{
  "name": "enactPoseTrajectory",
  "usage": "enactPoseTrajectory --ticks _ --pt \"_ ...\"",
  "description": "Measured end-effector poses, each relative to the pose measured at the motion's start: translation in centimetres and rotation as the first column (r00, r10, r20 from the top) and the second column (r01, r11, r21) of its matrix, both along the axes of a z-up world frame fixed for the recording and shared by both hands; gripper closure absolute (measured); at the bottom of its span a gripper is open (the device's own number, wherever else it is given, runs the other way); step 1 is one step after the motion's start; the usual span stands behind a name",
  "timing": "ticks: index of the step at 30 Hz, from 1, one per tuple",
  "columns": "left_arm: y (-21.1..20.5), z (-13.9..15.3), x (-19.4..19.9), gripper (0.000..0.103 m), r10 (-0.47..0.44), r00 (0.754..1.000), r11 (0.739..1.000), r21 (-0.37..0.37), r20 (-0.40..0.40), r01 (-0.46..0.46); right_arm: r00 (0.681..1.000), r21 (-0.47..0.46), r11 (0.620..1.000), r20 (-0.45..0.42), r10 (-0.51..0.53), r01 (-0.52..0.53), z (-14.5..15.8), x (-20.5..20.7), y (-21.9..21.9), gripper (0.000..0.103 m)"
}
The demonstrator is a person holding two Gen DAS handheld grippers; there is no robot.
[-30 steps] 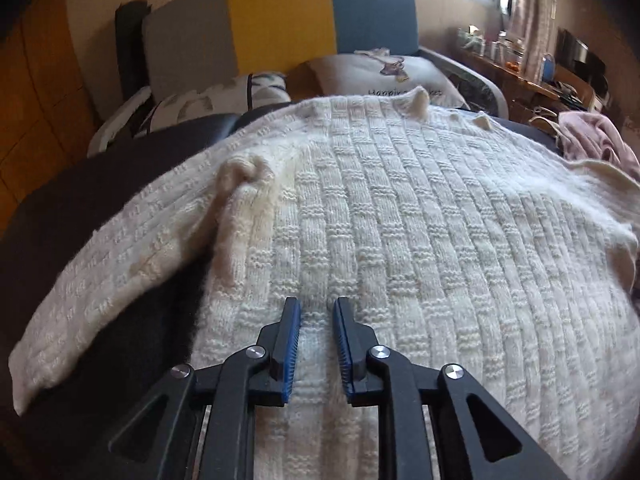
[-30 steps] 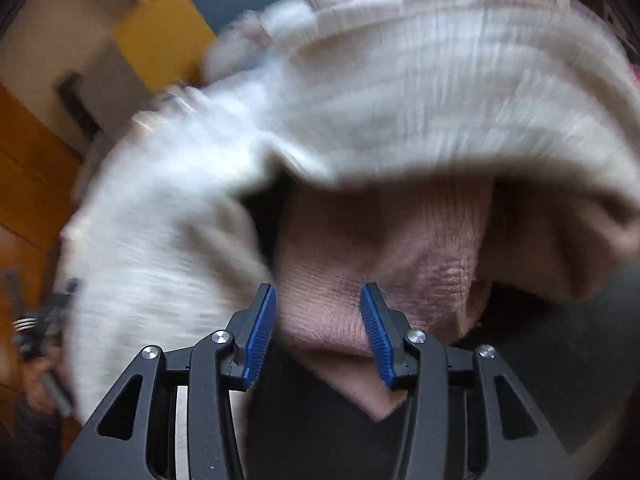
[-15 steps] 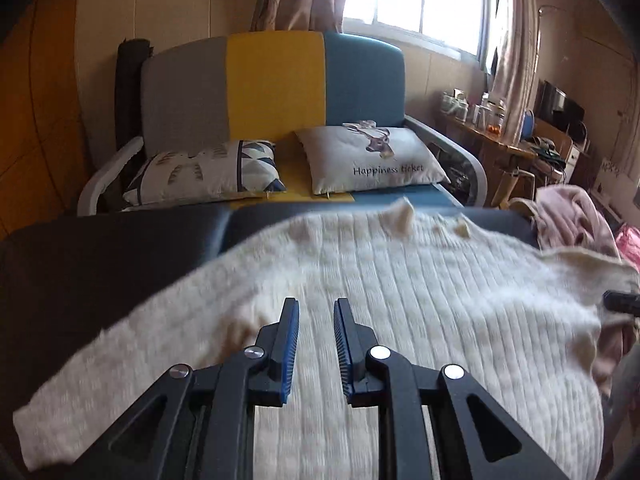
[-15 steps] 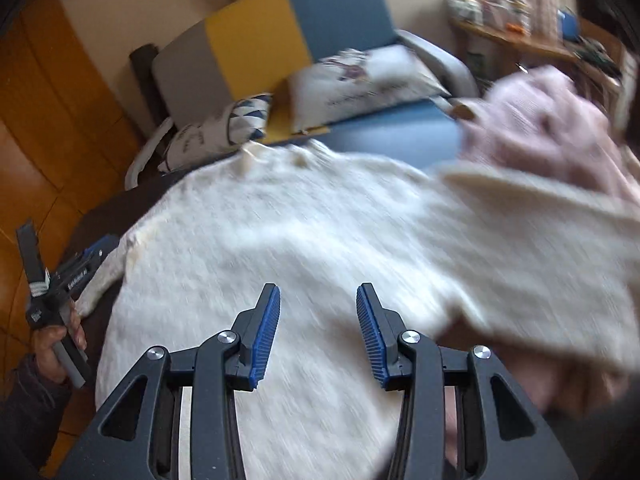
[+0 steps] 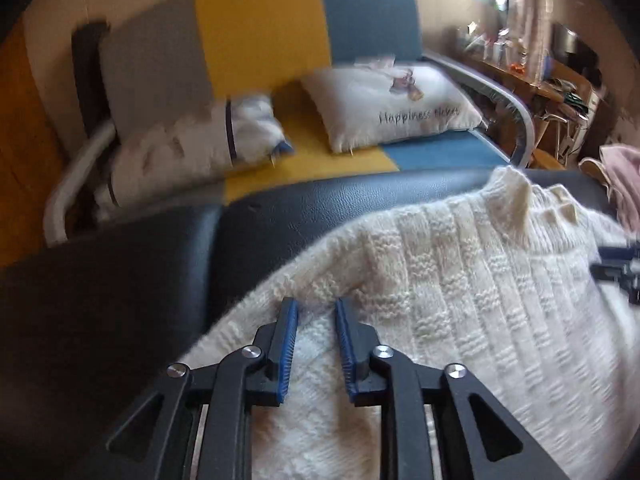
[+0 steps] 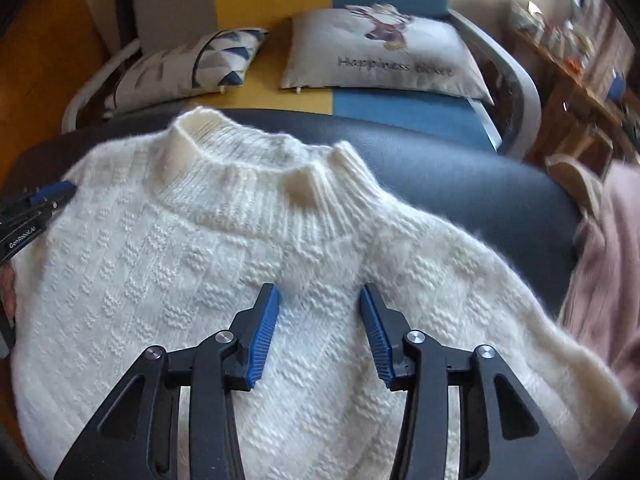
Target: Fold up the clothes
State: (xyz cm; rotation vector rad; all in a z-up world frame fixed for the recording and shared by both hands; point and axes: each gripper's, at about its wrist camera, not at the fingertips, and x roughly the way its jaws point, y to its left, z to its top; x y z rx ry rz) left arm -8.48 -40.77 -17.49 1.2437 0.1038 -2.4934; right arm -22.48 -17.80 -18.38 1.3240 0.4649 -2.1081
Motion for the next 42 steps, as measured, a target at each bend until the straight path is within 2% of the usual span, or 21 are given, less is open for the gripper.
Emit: enactPoseTrajectory --ticks 4,9,11,13,15,17,19,21,23,25,26,29,31,33,37,39,41,42 --pt "-1.6 -0.2 1.3 0.081 0.072 0.997 0.997 0.0 -0.005 -0.072 0.999 -0.015 0.999 -0.035 0.035 -0.035 0.0 -0.2 -1.6 0.055" --pt "-4.3 -0.6 3.3 0.079 0.193 0.981 0.981 0.0 0.002 -0.193 0.993 -0.072 0.993 -0.082 0.089 -0.094 0.0 0.1 -4.0 0.054" --pt "-4.6 -0.4 4.0 0.084 0.212 0.977 0.977 -0.015 0.009 -0.212 0.988 -0.085 0.989 -0.1 0.114 -0.123 0.2 0.4 -5.0 0.054" --pt "-4.3 0.5 4.7 0.084 0.213 0.977 0.977 -0.015 -0.001 -0.213 0.989 -0.091 0.988 -0.089 0.12 -0.128 0.8 0.5 -5.4 0.054" --pt "-3.4 2.0 5.6 0.084 0.196 0.979 0.98 -0.013 -0.05 -0.196 0.993 -0.115 0.987 -0.055 0.108 -0.113 1.6 0.5 -5.1 0.054" --pt "-1.9 3.5 5.7 0.084 0.151 0.983 0.988 -0.005 -0.102 -0.152 0.992 -0.104 0.989 -0.085 0.092 -0.101 2.4 0.5 -4.7 0.054" --pt "-0.4 4.4 4.6 0.084 0.093 0.989 0.996 -0.008 -0.118 -0.094 0.99 -0.092 0.992 -0.117 0.077 -0.088 3.1 0.5 -4.3 0.054" --pt "0.4 4.0 2.7 0.084 0.06 0.995 0.998 -0.004 -0.085 -0.06 0.991 -0.076 0.996 -0.128 0.045 -0.055 3.0 -0.3 -3.9 0.054" --pt "0.4 2.3 0.9 0.083 0.068 0.997 0.998 -0.008 -0.022 -0.068 0.995 -0.067 0.998 -0.098 -0.016 0.009 1.9 -2.1 -3.3 0.054" --pt "-0.4 0.7 0.6 0.083 0.085 0.996 0.996 -0.021 -0.001 -0.085 0.998 -0.037 0.999 -0.061 -0.033 0.031 0.1 -3.4 -3.0 0.053" --pt "-0.6 0.2 0.6 0.083 0.091 0.996 0.995 -0.026 0.005 -0.091 0.996 -0.074 0.997 -0.081 -0.036 0.03 0.0 -3.5 -2.6 0.052" --pt "-1.1 0.8 1.6 0.084 0.115 0.993 0.993 -0.022 -0.014 -0.116 0.996 -0.059 0.998 -0.086 0.001 -0.006 0.3 -3.3 -3.0 0.052" --pt "-1.2 1.4 1.7 0.085 0.113 0.993 0.993 0.022 -0.036 -0.113 0.997 -0.127 0.991 -0.077 0.024 -0.034 1.5 -3.0 -3.1 0.052" --pt "-1.0 2.5 1.2 0.085 0.096 0.991 0.993 0.082 -0.098 -0.088 0.995 -0.168 0.983 -0.079 0.06 -0.073 2.3 -2.4 -3.8 0.052" --pt "1.2 3.6 -2.6 0.085 0.033 0.989 0.996 0.081 -0.144 -0.021 0.988 -0.122 0.985 -0.111 0.11 -0.123 2.0 -1.9 -6.0 0.052" --pt "2.0 2.7 -5.2 0.085 0.007 0.994 0.996 0.093 -0.113 0.003 0.99 -0.097 0.989 -0.106 0.098 -0.108 1.1 -2.6 -6.9 0.052" --pt "2.0 0.8 -7.3 0.084 0.038 0.999 0.995 0.092 -0.034 -0.034 0.994 -0.066 0.995 -0.086 0.071 -0.076 -0.2 -3.8 -7.2 0.052" --pt "1.7 0.1 -7.8 0.084 0.059 0.998 0.994 0.09 -0.007 -0.059 0.995 -0.08 0.995 -0.082 0.056 -0.063 -0.3 -4.2 -6.9 0.052"
